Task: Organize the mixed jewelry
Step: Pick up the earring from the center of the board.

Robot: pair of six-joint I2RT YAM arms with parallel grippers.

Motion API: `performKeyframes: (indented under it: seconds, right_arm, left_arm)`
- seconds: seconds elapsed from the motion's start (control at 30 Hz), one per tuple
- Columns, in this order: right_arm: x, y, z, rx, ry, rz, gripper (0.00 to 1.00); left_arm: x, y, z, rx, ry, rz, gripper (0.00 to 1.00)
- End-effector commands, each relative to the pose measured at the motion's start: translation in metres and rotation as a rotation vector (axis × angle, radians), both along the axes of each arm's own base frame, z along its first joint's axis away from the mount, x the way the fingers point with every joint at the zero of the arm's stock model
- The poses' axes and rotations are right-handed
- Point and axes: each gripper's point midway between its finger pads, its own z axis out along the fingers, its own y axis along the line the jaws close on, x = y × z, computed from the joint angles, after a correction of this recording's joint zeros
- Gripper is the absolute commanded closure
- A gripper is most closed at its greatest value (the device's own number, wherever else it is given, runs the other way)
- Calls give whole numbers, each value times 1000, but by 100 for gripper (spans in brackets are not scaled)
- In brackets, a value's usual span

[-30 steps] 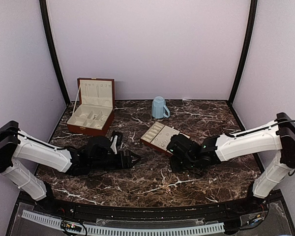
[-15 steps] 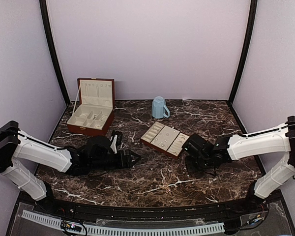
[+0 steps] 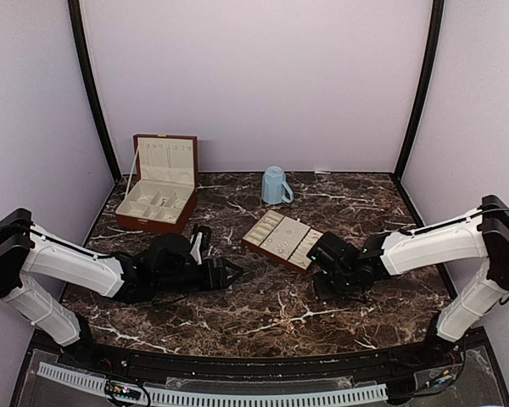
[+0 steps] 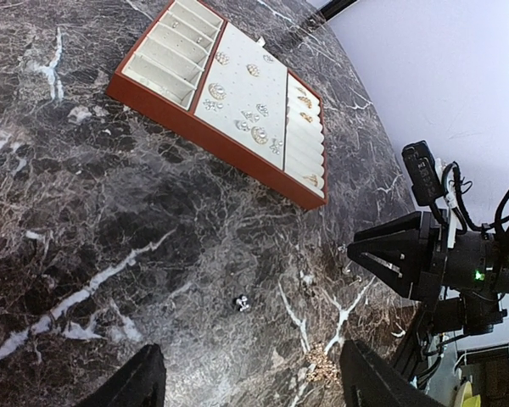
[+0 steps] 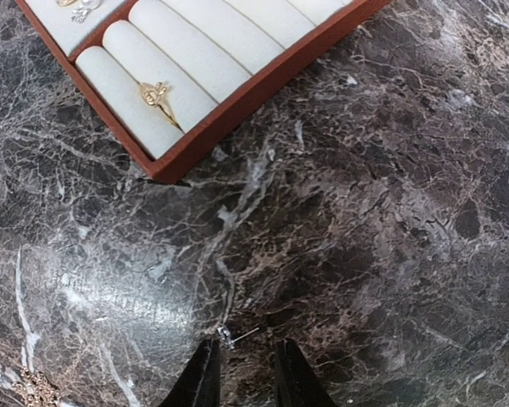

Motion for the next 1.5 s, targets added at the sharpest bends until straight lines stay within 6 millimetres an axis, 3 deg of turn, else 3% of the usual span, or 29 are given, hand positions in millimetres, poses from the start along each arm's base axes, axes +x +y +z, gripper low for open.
performKeyframes:
  seconds: [0.0, 0.6, 0.97, 1.17, 1.47]
  right_arm:
    - [12, 14, 7, 22, -32, 12, 79]
    - [13, 18, -6, 13, -13, 14, 92]
    - [16, 29, -2, 63, -13, 6, 100]
    - [19, 48, 29, 202, -40, 4, 100]
    - [18, 79, 98, 506, -90, 31, 100]
  left_arm:
    - [-1, 2, 9, -19, -23, -4, 27]
    - [-4, 8, 11, -18, -24, 1, 27]
    - [-3, 11, 14, -14, -36, 7, 27]
    - [-2, 12, 31, -25, -123, -17, 27]
    - [-3, 19, 98, -41, -505, -97, 26]
